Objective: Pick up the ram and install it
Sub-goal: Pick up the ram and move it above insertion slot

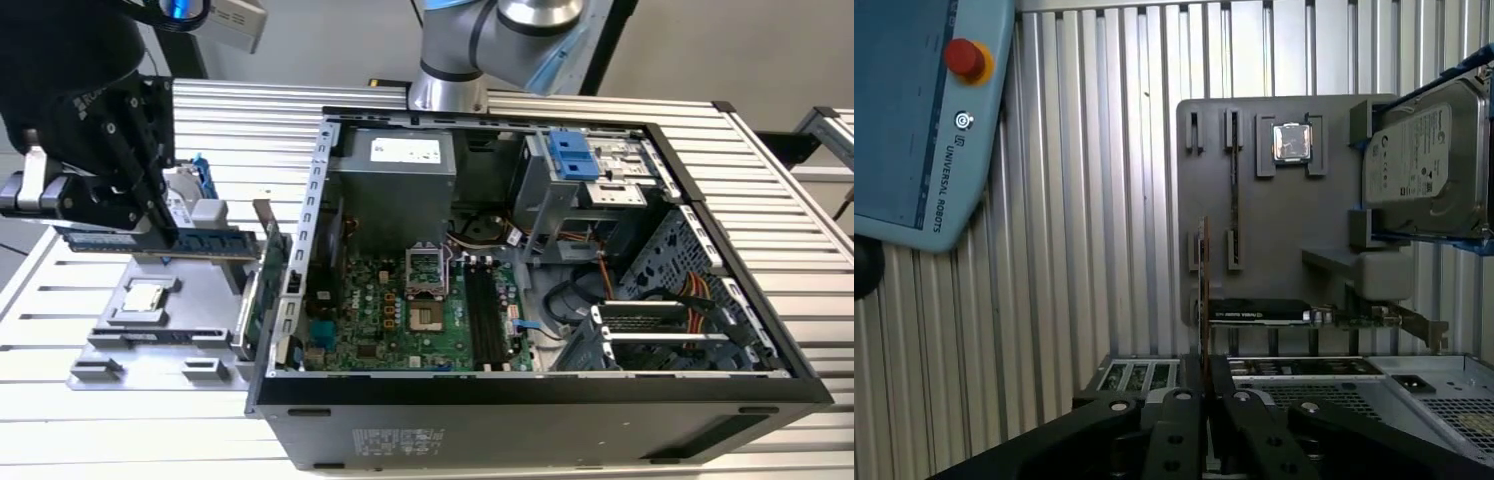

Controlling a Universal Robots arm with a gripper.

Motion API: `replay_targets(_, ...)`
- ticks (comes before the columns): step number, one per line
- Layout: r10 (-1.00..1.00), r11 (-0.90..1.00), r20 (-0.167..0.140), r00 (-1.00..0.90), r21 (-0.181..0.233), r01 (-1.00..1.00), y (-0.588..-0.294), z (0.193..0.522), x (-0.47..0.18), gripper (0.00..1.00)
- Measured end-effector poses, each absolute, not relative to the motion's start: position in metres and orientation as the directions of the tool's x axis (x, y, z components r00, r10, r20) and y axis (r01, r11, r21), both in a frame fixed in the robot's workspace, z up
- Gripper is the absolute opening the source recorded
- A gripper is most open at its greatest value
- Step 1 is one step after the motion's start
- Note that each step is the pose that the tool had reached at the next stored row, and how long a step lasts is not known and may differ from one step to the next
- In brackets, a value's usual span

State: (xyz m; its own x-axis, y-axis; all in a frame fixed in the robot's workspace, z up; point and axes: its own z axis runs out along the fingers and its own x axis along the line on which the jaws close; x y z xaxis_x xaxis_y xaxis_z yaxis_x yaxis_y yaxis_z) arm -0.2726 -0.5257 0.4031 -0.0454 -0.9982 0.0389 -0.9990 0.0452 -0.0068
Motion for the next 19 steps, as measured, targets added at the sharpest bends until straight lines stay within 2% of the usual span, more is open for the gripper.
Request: replay_targets(19,-0.998,0.045,0.04,-0.045,-0.006,-0.999,-0.526,0.403,-0.244,0.0)
